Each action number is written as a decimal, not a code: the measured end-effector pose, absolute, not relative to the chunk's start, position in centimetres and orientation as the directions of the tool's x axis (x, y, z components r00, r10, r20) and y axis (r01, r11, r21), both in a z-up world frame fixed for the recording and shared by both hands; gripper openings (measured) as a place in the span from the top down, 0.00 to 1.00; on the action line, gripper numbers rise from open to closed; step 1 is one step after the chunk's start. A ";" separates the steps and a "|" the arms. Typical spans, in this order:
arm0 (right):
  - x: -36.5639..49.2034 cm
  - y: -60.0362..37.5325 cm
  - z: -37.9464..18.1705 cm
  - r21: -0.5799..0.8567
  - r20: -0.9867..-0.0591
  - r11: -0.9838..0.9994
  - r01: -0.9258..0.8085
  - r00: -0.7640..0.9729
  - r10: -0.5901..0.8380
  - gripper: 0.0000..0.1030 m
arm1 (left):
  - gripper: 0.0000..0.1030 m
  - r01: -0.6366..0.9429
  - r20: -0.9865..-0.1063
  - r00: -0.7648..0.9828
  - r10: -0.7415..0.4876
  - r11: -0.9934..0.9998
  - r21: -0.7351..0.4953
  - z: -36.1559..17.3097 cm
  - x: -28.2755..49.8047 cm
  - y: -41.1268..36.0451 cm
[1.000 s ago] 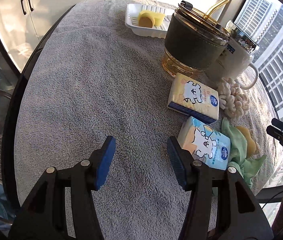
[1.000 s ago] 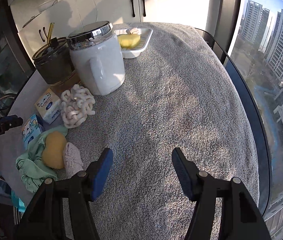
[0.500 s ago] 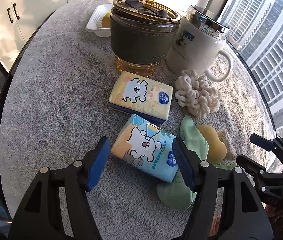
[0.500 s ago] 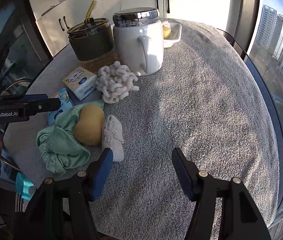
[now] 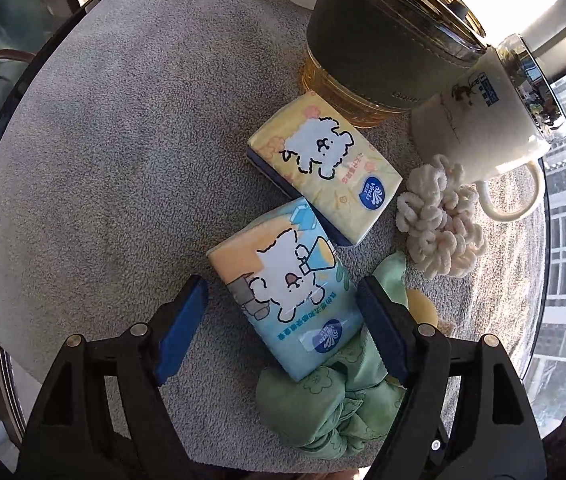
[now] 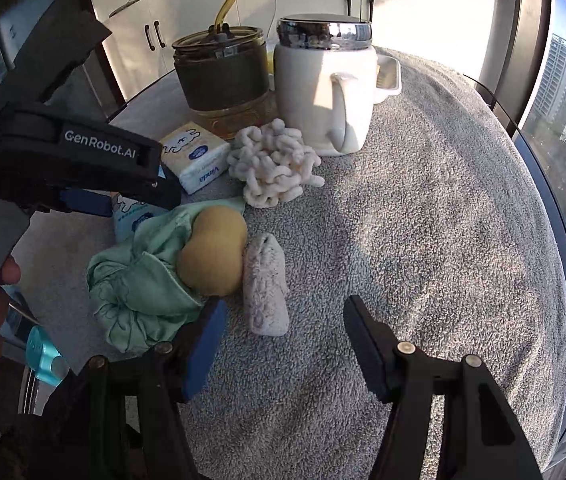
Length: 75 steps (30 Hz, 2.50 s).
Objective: Organize soft objects
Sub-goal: 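Grasp the blue tissue pack with the left tool while the right tool grasps a white knitted sock, then carry the blue tissue pack and sock to the white tray with both tools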
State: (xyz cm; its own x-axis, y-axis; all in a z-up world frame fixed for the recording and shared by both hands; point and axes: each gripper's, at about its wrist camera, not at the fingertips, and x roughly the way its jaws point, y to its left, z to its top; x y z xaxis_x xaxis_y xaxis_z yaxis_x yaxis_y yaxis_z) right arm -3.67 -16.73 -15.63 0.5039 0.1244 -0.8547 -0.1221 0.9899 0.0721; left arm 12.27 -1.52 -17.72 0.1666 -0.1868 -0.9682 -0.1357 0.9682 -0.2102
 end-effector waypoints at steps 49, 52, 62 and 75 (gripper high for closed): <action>-2.6 -20.0 -14.8 0.058 -0.858 0.998 -0.040 0.509 0.070 0.78 | 0.45 -0.110 -0.931 0.365 0.028 0.994 -0.013 -14.7 8.7 3.1; -2.2 -20.7 -14.7 0.056 -0.859 0.998 -0.017 0.509 0.057 0.78 | 0.46 -0.120 -0.926 0.376 0.030 0.993 -0.017 -14.4 9.1 4.0; -1.6 -22.4 -14.2 0.049 -0.859 0.998 0.050 0.511 0.016 0.78 | 0.47 -0.158 -0.917 0.399 0.009 0.986 -0.059 -14.3 10.6 6.5; -0.2 -24.1 -13.8 0.049 -0.855 0.995 0.087 0.518 -0.004 0.78 | 0.47 -0.191 -0.892 0.450 0.052 0.981 -0.039 -13.5 13.5 8.9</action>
State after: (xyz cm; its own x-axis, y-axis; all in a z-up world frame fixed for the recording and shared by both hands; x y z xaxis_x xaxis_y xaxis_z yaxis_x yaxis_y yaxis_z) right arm -0.18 -24.12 -13.84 0.5178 -0.0036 -0.8555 0.0872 0.9950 0.0486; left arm 13.51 8.90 -13.46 0.4496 0.0516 -0.8917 -0.1910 0.9808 -0.0395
